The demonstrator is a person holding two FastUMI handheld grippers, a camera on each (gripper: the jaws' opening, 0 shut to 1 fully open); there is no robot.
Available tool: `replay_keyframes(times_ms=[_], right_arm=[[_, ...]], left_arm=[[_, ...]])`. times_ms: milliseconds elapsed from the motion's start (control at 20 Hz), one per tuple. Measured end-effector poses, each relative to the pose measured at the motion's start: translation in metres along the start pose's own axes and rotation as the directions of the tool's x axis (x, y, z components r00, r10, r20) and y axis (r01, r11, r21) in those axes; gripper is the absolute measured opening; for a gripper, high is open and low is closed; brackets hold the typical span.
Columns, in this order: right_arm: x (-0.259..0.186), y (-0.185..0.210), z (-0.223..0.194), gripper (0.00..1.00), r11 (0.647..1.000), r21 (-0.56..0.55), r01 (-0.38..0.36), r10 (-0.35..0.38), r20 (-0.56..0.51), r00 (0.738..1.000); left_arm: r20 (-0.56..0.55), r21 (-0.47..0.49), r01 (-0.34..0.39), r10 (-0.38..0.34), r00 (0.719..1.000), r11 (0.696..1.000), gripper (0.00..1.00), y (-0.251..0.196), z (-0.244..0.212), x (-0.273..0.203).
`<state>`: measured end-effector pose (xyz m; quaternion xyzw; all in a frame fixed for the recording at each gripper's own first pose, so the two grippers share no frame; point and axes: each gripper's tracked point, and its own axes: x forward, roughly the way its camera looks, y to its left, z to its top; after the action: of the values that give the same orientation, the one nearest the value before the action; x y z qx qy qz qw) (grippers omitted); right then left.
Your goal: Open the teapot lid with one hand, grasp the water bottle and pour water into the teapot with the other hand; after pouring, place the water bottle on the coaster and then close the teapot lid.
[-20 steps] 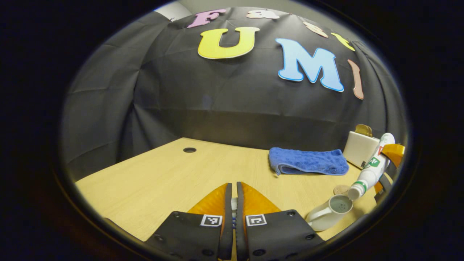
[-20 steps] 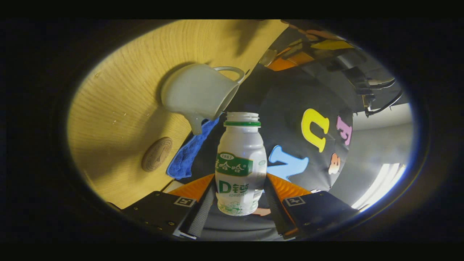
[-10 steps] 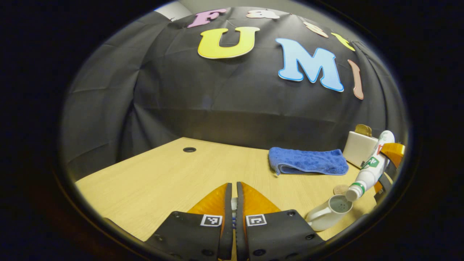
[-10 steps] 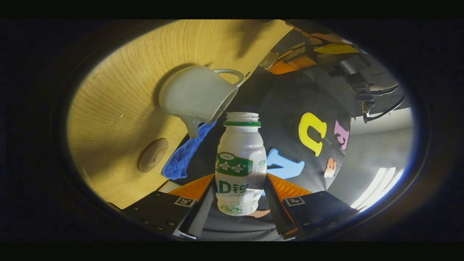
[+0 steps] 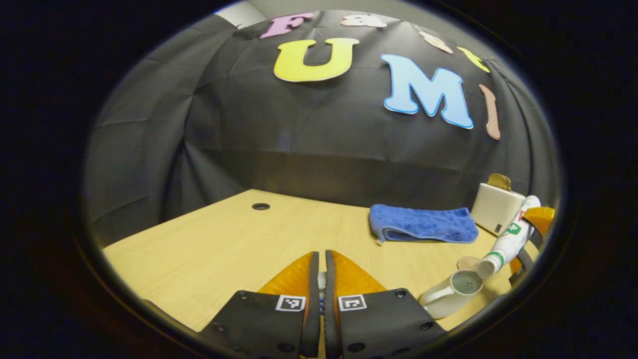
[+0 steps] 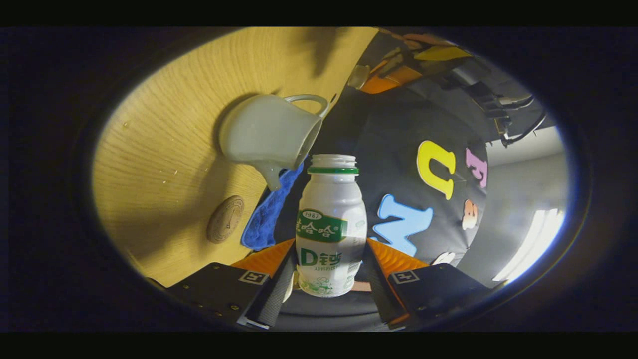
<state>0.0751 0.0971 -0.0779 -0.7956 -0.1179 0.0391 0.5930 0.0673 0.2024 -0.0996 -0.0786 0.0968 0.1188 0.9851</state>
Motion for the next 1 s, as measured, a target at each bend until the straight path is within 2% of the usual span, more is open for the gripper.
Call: replay_keyframes(times_ms=[100,200,300,350,500,650,750,800,1000], right_arm=[[0.002,0.007,-0.006,0.74,0.991,0.128,-0.028,0.032,-0.03,0.999],[-0.002,0.011,-0.007,0.74,0.966,0.257,-0.034,0.05,-0.054,0.997],[-0.009,0.012,-0.004,0.74,0.922,0.385,-0.036,0.064,-0.06,0.996],[-0.01,0.012,-0.003,0.74,0.896,0.442,-0.033,0.069,-0.064,0.996],[-0.014,0.01,-0.002,0.73,0.819,0.573,-0.018,0.077,-0.078,0.994],[-0.016,0.013,-0.008,0.74,0.711,0.703,0.004,0.093,-0.1,0.991],[-0.013,0.012,-0.016,0.74,0.621,0.783,0.034,0.106,-0.128,0.986],[-0.011,0.012,-0.02,0.74,0.572,0.819,0.046,0.116,-0.136,0.984],[-0.005,0.01,-0.039,0.74,0.384,0.916,0.116,0.134,-0.18,0.975]], left_arm=[[0.0,-0.002,0.001,-0.001,1.0,1.0,0.1,-0.001,0.0,0.001],[-0.003,-0.003,0.004,-0.004,1.0,1.0,0.1,0.0,0.0,-0.001],[-0.007,-0.003,0.007,-0.007,1.0,1.0,0.14,-0.002,-0.002,0.001],[-0.01,-0.001,0.007,-0.007,1.0,1.0,0.1,-0.003,-0.004,0.001],[-0.016,0.003,0.007,-0.007,1.0,1.0,0.1,-0.004,-0.005,0.002],[-0.016,0.006,0.014,-0.014,1.0,1.0,0.1,-0.007,-0.006,0.002],[-0.015,0.012,0.021,-0.02,1.0,1.0,0.1,-0.009,-0.005,0.001],[-0.014,0.018,0.022,-0.022,1.0,1.0,0.14,-0.011,-0.006,0.002],[-0.015,0.036,0.027,-0.026,1.0,0.999,0.1,-0.014,-0.006,0.002]])
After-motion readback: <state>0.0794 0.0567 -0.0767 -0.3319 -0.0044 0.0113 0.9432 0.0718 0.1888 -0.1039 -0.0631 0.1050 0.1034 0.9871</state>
